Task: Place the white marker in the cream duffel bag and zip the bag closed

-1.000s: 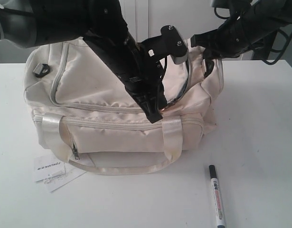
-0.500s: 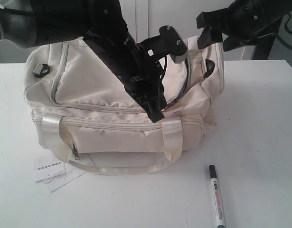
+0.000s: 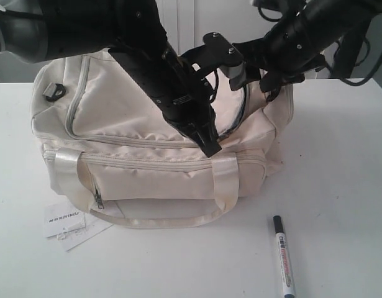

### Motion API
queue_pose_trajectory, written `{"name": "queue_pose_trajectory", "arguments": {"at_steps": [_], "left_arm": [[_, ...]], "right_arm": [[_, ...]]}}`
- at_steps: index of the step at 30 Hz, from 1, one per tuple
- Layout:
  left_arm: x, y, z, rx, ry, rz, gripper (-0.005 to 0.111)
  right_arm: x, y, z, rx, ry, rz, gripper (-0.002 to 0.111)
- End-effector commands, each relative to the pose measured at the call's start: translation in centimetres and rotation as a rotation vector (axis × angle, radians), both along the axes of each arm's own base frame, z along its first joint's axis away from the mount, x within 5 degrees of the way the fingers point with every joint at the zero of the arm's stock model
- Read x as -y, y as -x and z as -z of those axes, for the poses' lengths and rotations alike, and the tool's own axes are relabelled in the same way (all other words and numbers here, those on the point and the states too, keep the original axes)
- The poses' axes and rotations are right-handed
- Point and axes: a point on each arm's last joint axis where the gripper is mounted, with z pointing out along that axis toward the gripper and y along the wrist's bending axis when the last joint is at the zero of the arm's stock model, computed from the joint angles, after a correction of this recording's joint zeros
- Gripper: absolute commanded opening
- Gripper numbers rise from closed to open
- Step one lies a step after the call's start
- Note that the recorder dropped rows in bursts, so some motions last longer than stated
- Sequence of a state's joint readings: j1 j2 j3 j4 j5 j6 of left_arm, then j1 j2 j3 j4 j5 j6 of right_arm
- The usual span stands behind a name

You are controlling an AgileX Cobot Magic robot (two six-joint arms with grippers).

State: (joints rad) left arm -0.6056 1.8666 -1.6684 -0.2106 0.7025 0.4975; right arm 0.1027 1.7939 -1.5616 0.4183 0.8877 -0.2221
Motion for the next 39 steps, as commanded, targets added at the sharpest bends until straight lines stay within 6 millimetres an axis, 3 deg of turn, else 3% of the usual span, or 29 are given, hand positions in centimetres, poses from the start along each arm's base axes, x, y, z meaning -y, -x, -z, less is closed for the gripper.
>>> {"name": "queue_pose_trajectory", "arguments": {"at_steps": [1,10,15,39], "left_arm": [[0.0,0.6,-0.4,-0.022,0.004,0.002,0.000],[0.1,0.6,-0.5,-0.034,0.017,-0.023,0.000],[0.1,0.6,-0.4,-0.040,0.019,-0.030,0.000],[-0.8,1.2,0.1,-0.102,-0.091,0.000,0.000]], "right_arm": [[-0.8,-1.1,2.1,-0.017,0.034,0.017,0.058],[-0.9,-2.8,4.7,-0.002,0.075,0.049,0.032],[-0.9,-3.2,5.1,0.016,0.076,0.054,0.000],[-0.9,-3.1,4.7,0.030,0.079,0.049,0.000]]}}
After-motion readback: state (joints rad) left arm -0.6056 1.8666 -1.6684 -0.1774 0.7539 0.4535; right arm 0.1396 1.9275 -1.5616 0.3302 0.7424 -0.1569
